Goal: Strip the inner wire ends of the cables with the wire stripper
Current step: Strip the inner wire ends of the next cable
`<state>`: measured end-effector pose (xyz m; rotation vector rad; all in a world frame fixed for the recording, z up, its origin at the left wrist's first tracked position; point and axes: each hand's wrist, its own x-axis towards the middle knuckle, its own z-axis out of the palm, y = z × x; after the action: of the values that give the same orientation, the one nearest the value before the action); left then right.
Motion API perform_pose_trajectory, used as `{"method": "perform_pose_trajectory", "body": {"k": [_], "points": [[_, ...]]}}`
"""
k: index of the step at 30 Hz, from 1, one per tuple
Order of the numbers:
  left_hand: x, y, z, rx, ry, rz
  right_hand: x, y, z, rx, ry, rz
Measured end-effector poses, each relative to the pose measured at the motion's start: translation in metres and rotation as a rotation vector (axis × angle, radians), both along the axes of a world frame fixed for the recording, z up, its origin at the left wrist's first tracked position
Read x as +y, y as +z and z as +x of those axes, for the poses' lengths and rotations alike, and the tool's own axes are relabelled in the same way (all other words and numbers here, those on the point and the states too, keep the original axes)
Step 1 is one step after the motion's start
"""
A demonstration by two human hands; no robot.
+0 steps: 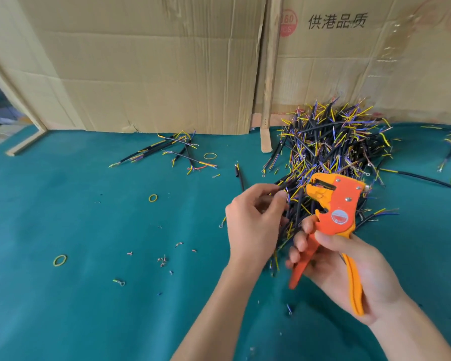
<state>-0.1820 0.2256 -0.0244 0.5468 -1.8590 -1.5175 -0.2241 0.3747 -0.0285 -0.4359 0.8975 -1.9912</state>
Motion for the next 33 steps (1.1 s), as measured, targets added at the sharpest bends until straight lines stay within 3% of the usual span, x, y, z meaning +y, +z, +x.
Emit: {"method": "perform_pose_trajectory", "body": {"k": [5,8,11,15,17,22,28,30,33], "points": [[-0.019,0.033,-0.054,-0.184,-0.188,-0.389,0.002,-0.006,-0.007,-0.022,-0.064,-0.037],[-0.060,0.036,-0.073,-0.320,-0.115,-0.535,0.001,-0.013,-0.012,-0.020,-0.052,-0.034],[-0.117,0.021,-0.076,-0.582,0.024,-0.658,-0.003,-0.018,-0.013,-0.031,-0.031,-0.021],[-0.182,-0.007,-0.062,-0.994,-0.067,-0.827,-0.008,-0.020,-0.006,0.005,0.008,0.024],[-0.202,-0.016,-0.057,-1.089,-0.105,-0.916,-0.011,-0.019,-0.001,-0.010,0.021,0.051],[-0.222,-0.013,-0.055,-0.909,-0.013,-1.113,-0.022,-0.014,0.013,0.002,0.092,0.141],[-0.224,-0.009,-0.048,-0.740,0.052,-1.154,-0.026,-0.012,0.017,0.096,0.209,0.211],[-0.222,0.001,-0.047,-0.552,0.100,-1.101,-0.025,-0.015,0.016,0.119,0.214,0.221],[-0.216,0.032,-0.040,-0.281,0.189,-0.873,-0.026,-0.017,0.016,0.130,0.222,0.229]]}}
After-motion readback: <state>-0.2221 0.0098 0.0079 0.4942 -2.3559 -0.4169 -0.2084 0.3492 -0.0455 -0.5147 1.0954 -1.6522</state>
